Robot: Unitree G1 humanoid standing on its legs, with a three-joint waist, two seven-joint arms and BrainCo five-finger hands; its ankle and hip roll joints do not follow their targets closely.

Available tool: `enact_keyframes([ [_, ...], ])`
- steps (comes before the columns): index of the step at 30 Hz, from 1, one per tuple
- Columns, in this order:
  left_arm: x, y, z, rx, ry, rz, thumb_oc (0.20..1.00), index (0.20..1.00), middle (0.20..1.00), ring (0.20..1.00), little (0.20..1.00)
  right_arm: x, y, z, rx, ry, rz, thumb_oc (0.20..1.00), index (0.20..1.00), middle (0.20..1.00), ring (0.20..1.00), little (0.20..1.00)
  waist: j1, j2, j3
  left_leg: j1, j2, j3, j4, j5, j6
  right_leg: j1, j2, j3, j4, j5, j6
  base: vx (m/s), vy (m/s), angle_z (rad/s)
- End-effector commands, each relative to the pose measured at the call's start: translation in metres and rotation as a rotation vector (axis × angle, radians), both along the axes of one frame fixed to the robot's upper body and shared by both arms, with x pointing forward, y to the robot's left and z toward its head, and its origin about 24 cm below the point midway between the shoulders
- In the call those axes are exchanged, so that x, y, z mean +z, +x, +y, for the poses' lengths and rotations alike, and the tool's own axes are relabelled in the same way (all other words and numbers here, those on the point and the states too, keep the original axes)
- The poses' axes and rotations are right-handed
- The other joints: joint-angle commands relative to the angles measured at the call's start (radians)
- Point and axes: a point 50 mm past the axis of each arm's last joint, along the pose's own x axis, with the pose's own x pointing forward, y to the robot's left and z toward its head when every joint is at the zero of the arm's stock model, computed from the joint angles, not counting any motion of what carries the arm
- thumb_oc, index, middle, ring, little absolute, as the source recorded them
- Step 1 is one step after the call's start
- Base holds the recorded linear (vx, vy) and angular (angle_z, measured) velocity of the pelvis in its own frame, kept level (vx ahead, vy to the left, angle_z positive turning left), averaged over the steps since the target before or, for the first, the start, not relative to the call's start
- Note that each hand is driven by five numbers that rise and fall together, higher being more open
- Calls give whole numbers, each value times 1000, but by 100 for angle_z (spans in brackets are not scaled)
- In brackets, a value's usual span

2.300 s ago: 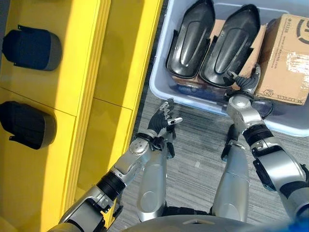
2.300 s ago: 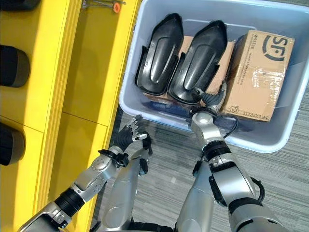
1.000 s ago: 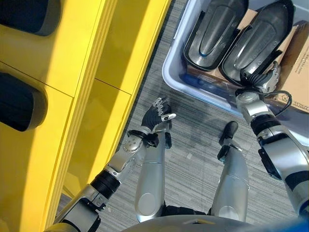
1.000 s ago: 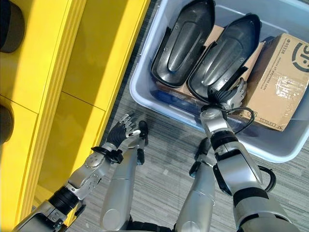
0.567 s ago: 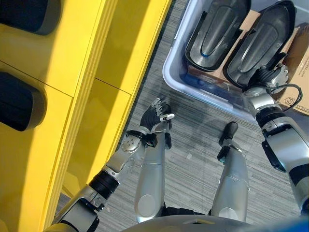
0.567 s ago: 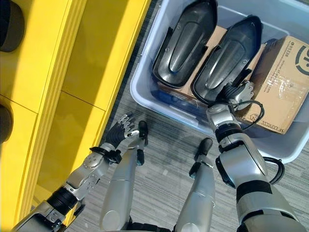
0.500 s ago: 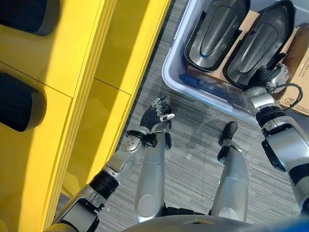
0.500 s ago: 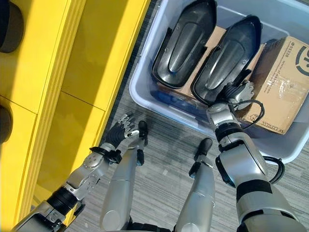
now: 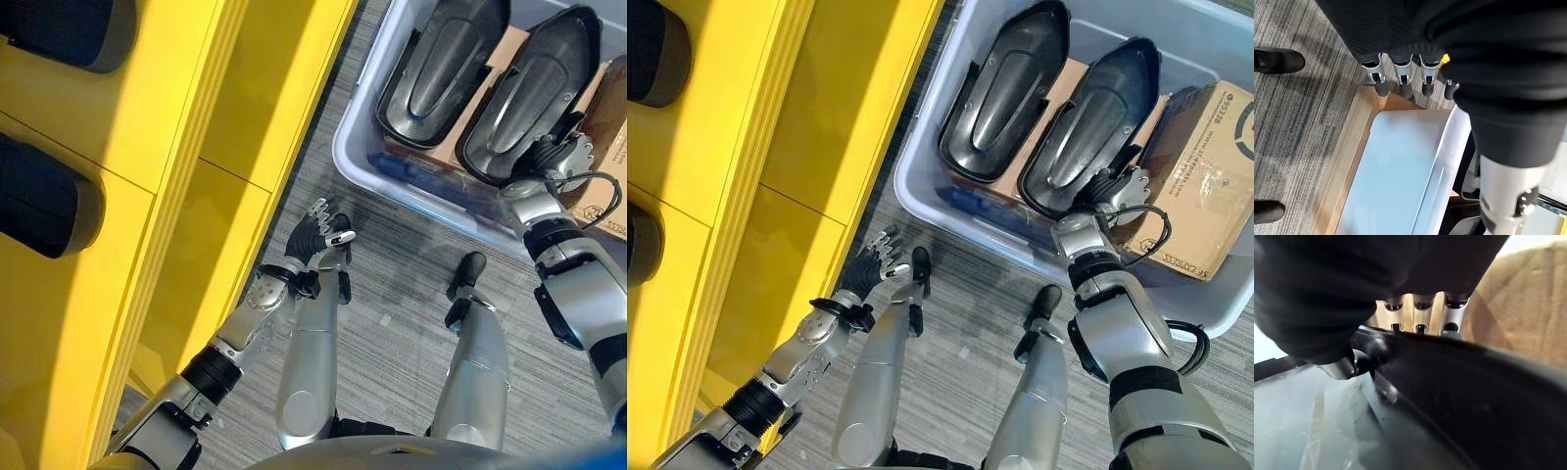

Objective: Move parts from the plastic box to the shelf.

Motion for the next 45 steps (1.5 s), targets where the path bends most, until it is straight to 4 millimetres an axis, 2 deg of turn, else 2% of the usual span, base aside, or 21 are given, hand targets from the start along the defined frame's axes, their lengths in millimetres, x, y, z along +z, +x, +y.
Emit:
enact_keyframes([
  [1, 10, -10, -9, -62, -23, -81, 1000, 1000, 1000, 1000, 1000, 9, 6, 42, 172, -22, -194, 200, 200, 200, 200, 200, 31, 39, 45, 78, -77, 78, -65, -97, 52, 47, 53, -28, 141, -139, -39, -17, -44, -9],
  [3, 10, -11, -9, -58, -21, -79, 1000, 1000, 1000, 1000, 1000, 15, 6, 46, 188, -18, -253, 200, 200, 200, 200, 200, 26, 36, 45, 89, -76, 81, -68, -98, 51, 54, 55, -27, 137, -139, -39, -5, -48, -13],
  [4, 5, -15, -9, -41, -26, -70, 1000, 1000, 1000, 1000, 1000, 25, -2, 59, 215, -7, -400, 200, 200, 200, 200, 200, -2, 21, 45, 139, -69, 93, -81, -100, 45, 87, 66, -15, 119, -138, -35, 5, -49, -13],
  [7, 1, -17, -9, -30, -30, -61, 1000, 1000, 1000, 1000, 1000, 27, -11, 63, 217, -23, -469, 200, 200, 200, 200, 200, -23, 14, 45, 177, -64, 100, -95, -98, 40, 110, 71, -5, 107, -135, -33, 8, -38, -25],
  [10, -3, -19, -8, -18, -46, -44, 1000, 1000, 1000, 1000, 1000, 40, -24, 70, 229, -104, -564, 200, 200, 200, 200, 200, -59, 14, 45, 250, -53, 120, -121, -94, 29, 154, 67, 4, 88, -134, -28, 31, -11, -21],
  [14, -5, -20, -7, -11, -60, -34, 1000, 1000, 1000, 1000, 1000, 47, -31, 72, 234, -142, -601, 200, 200, 200, 200, 200, -79, 20, 45, 295, -51, 130, -133, -91, 21, 182, 65, 10, 83, -138, -30, 23, -11, -19],
  [20, -8, -21, -9, -21, -74, -17, 1000, 1000, 1000, 1000, 1000, 52, -33, 67, 243, -82, -610, 200, 200, 200, 200, 200, -100, 30, 45, 359, -50, 133, -143, -93, 9, 227, 60, 18, 81, -149, -33, 30, -5, -4],
  [26, -8, -22, -8, -28, -76, -7, 1000, 1000, 1000, 1000, 1000, 45, -30, 60, 280, 50, -567, 200, 200, 200, 200, 200, -109, 39, 45, 412, -49, 132, -161, -89, 2, 261, 56, 17, 79, -155, -38, 11, -5, -4],
  [29, -9, -23, -5, -30, -63, -4, 1000, 1000, 1000, 1000, 1000, 32, -22, 61, 403, 305, -523, 200, 200, 200, 200, 200, -109, 35, 45, 443, -44, 130, -169, -89, -2, 284, 55, 12, 73, -155, -41, 0, 0, 0],
  [31, -9, -23, -3, -27, -59, -1, 1000, 1000, 1000, 1000, 1000, 25, -20, 65, 481, 404, -507, 200, 200, 200, 200, 200, -109, 29, 45, 462, -41, 129, -174, -90, -3, 301, 53, 8, 69, -155, -41, -4, -16, 1],
  [36, -11, -23, 4, -13, -40, 8, 1000, 1000, 1000, 1000, 1000, 19, -18, 74, 613, 528, -482, 200, 200, 200, 200, 200, -110, 17, 45, 512, -34, 125, -189, -87, -8, 349, 53, -3, 54, -153, -42, 5, -8, 2],
  [40, -15, -24, 14, 21, -34, 22, 1000, 1000, 1000, 1000, 1000, 17, -22, 93, 781, 594, -453, 200, 200, 200, 200, 200, -111, 2, 45, 579, -22, 119, -217, -78, -14, 417, 57, -14, 32, -152, -44, 8, 28, 7],
  [42, -16, -26, 19, 40, -35, 30, 1000, 1000, 1000, 1000, 1000, 17, -25, 106, 855, 619, -435, 200, 200, 200, 200, 200, -107, 1, 45, 594, -10, 122, -230, -56, -9, 439, 66, -31, 15, -131, -55, -40, 56, 17],
  [45, -22, -30, 29, 73, -12, 40, 1000, 1000, 1000, 1000, 1000, 10, -34, 131, 977, 686, -389, 200, 200, 200, 200, 200, -98, -24, 45, 642, -4, 118, -238, -56, -8, 507, 68, -49, -11, -127, -55, 39, 60, 11],
])
